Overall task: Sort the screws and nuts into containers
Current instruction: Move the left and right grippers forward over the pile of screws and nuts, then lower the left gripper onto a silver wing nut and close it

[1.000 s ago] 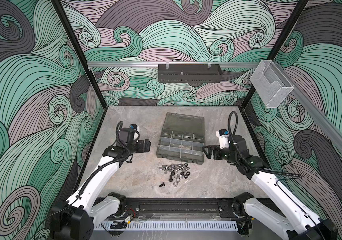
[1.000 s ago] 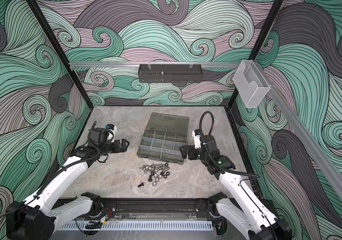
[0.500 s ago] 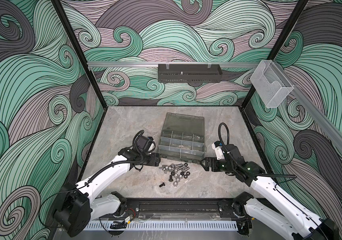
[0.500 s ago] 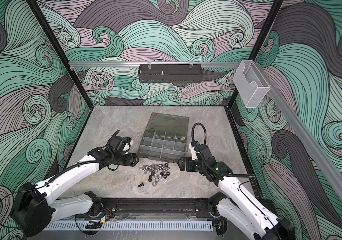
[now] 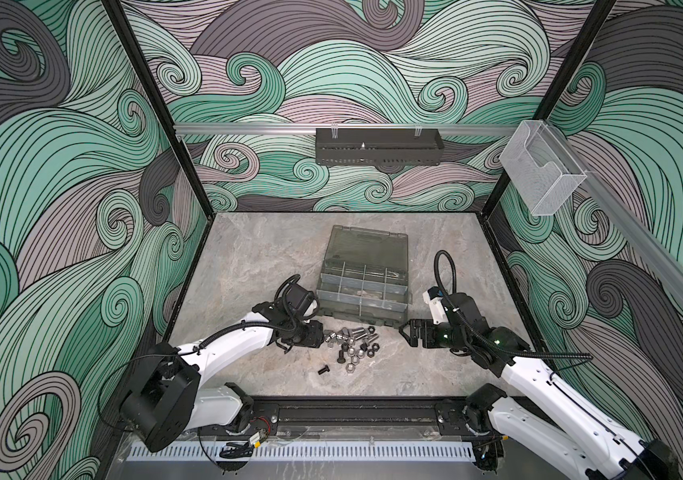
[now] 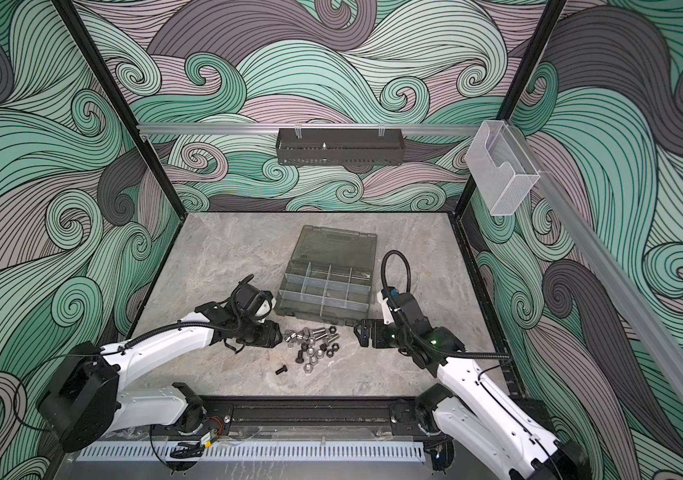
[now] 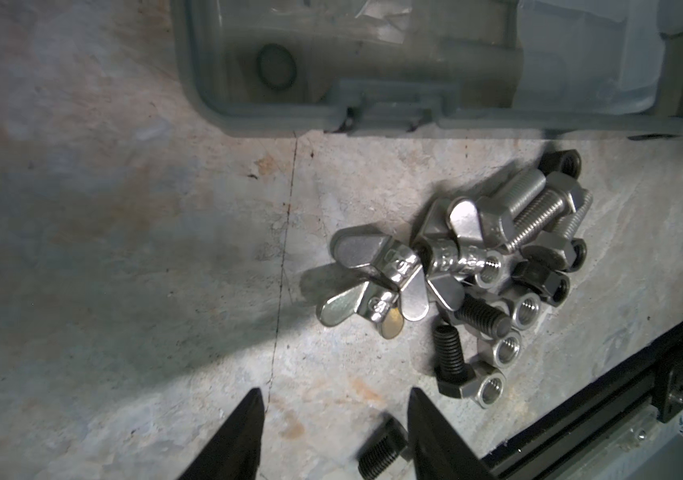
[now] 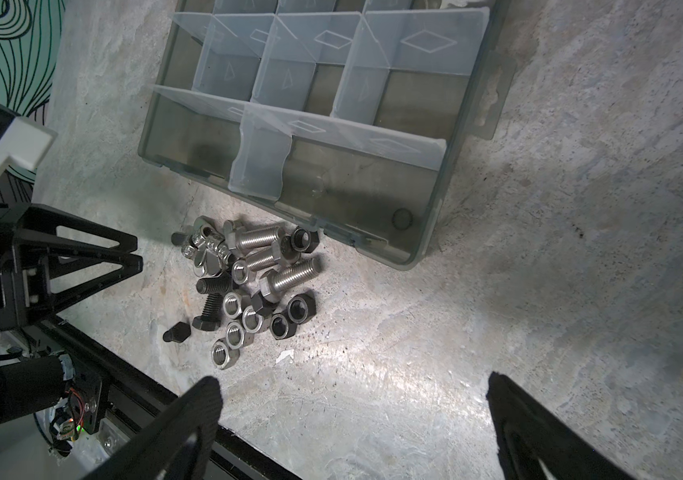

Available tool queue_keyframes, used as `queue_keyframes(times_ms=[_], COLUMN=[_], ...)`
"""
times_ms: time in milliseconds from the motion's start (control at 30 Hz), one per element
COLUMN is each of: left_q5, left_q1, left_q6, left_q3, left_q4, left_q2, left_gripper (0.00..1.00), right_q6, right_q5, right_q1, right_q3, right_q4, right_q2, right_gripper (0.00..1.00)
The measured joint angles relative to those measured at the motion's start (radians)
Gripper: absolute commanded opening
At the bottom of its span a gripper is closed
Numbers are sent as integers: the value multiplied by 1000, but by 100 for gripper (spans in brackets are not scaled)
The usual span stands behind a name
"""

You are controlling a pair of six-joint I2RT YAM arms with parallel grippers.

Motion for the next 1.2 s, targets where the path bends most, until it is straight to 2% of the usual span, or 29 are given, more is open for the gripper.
queue_keyframes(times_ms=[500,833,1133,1200], left_q5=[47,147,251,258], left_q1=[4,70,108,108], left_q6=[-65,-84,-84,-84], left_q3=[-66,-119,-159,-163], left_q4=[178,330,448,453], left_q2=[90,126,147,145], left_gripper=[39,33,35,40], right_q6=[31,103,124,124], right_q5=[-26,-64,-66,-66], right_q1=[5,5,5,5], right_q3=[-31,-46,-46,-46], right_q4=[-10,36,39,39], right_q2=[-60,-82,-106,-106], right_gripper=[99,100,100,100])
